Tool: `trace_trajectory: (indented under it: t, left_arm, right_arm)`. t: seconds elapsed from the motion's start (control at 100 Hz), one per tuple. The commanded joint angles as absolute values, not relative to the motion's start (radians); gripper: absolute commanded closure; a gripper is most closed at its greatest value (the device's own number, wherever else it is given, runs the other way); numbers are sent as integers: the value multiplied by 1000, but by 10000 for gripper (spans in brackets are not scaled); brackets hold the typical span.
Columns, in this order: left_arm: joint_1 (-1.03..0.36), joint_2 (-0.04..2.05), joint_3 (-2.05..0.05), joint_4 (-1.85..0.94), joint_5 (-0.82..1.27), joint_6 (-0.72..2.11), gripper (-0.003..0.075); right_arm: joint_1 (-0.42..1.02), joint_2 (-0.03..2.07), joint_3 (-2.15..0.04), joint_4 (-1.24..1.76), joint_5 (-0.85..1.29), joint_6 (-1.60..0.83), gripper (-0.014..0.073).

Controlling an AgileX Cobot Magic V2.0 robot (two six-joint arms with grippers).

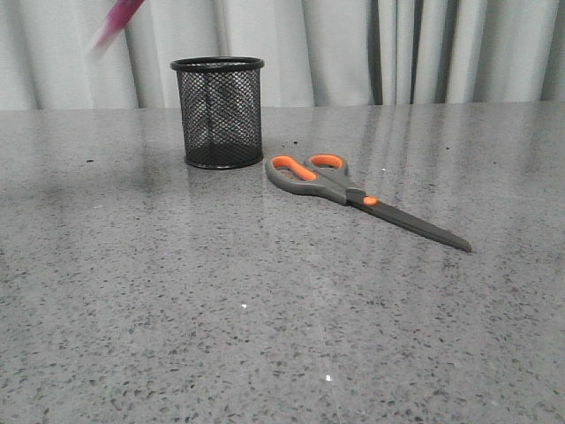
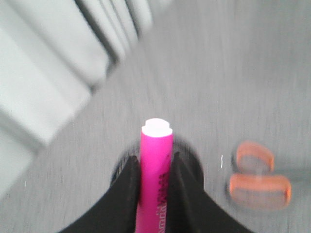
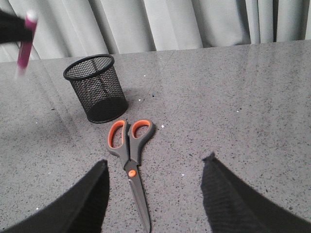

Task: Put pen and scissors into bin
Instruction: 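Lift the highlighter with the left gripper and carry it over the mesh cup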

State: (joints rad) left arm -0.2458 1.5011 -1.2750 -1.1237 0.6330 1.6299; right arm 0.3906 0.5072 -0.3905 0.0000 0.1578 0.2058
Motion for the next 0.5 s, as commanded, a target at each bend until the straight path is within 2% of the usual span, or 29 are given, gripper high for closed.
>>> trace_trajectory:
  t: [0.0,0.15,0.49]
  left_arm:
    - [-255,1468,-1307,-1465,617,1816,739]
    - [-256,1507,-1307,-1843,686,2019,739]
    - [-256,1683,-1354,-1850,931,2031,739]
  right_arm:
    - [394,518,-429,-14,83,191,213]
    - [394,518,-429,-14,83,191,213]
    - [394,518,-429,-14,84,191,213]
